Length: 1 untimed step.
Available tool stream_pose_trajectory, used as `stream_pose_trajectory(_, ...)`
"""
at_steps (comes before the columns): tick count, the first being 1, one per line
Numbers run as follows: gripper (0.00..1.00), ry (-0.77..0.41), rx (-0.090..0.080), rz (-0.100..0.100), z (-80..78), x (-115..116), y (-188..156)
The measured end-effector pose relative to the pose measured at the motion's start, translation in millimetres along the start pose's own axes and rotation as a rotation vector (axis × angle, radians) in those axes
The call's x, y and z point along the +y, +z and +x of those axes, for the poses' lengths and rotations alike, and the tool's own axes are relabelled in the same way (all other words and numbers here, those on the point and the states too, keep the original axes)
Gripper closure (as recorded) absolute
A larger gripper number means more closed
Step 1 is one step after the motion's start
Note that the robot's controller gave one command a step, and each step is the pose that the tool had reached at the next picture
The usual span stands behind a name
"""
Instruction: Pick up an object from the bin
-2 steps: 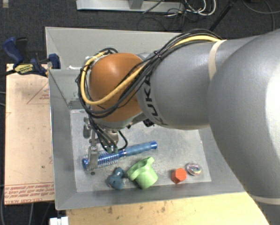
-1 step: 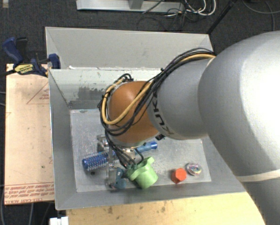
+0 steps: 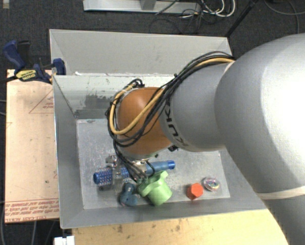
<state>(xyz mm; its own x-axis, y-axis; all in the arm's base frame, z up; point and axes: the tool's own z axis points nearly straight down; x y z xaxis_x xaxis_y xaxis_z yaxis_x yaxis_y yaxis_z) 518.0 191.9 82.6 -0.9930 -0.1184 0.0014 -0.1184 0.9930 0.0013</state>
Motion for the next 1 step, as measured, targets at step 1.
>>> stream_pose_trajectory(1, 1.00, 0.056, -0.011, -0.002, -20.3, -19.6, -158.4)
